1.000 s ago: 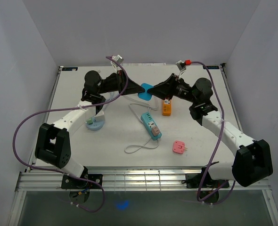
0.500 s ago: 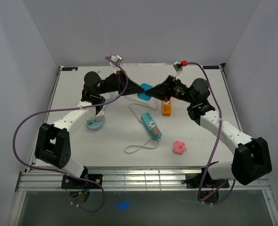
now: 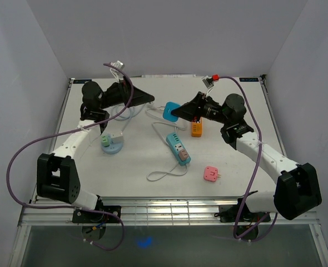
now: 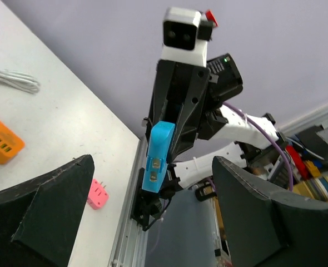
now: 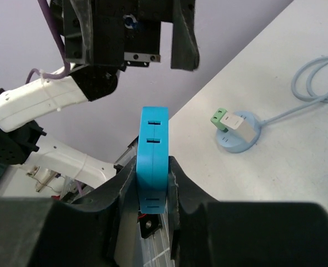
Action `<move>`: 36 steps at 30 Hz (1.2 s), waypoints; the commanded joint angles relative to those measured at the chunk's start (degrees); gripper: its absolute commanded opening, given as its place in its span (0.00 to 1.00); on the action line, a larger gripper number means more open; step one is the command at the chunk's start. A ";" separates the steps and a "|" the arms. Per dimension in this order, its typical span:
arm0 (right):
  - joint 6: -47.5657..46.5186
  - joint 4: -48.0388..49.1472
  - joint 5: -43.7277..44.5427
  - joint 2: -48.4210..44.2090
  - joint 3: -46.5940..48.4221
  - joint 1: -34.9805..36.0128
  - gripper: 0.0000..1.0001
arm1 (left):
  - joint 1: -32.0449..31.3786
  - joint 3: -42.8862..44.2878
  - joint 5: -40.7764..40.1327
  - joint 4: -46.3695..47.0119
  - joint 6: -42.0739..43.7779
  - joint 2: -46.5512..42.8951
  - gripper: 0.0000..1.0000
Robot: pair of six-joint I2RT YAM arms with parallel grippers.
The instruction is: Insert the plug
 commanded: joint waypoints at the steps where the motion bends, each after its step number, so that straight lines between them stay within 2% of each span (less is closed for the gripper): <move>1: -7.39 -8.59 1.10 -1.26 3.20 -0.11 0.08 | 4.37 0.51 0.39 -9.10 2.45 -4.94 0.98; 3: -11.88 -15.10 2.25 -0.39 7.16 -0.02 0.08 | 7.80 1.13 -3.19 -18.09 10.07 -6.08 0.98; 4: -14.85 -19.31 2.42 0.66 8.13 -0.02 0.08 | 8.85 0.87 -4.78 -25.44 12.38 -6.61 0.98; 9: -22.17 -28.65 2.68 4.62 14.53 1.12 0.08 | 15.61 -0.36 -14.01 -41.22 22.67 -8.37 0.98; 11: -26.46 -33.82 4.26 6.64 16.56 2.52 0.08 | 18.95 -1.84 -16.66 -45.54 23.74 -8.46 0.98; 13: -29.72 -36.65 5.41 8.75 19.72 3.66 0.08 | 21.50 -3.34 -18.07 -47.57 24.35 -9.08 0.98; 14: -33.57 -41.19 6.54 9.54 20.96 4.89 0.08 | 24.04 -4.92 -20.33 -48.36 24.71 -9.51 0.98; 17: -40.00 -46.49 9.09 13.49 26.40 7.70 0.08 | 28.01 -6.33 -26.13 -52.05 24.10 -10.22 0.98; 20: -47.74 -52.65 11.81 17.63 32.54 10.60 0.08 | 29.69 -7.04 -31.33 -54.96 21.21 -9.26 0.98; 23: -52.67 -55.29 14.19 20.36 36.16 13.15 0.08 | 30.92 -7.48 -32.66 -55.58 18.83 -7.15 0.98; 29: -56.45 -57.84 15.34 23.96 39.42 16.06 0.08 | 30.92 -6.78 -39.60 -55.22 18.74 -3.20 0.98; 36: -62.78 -63.20 16.13 26.86 42.85 18.08 0.08 | 30.84 -10.81 -41.27 -50.40 15.14 2.25 0.98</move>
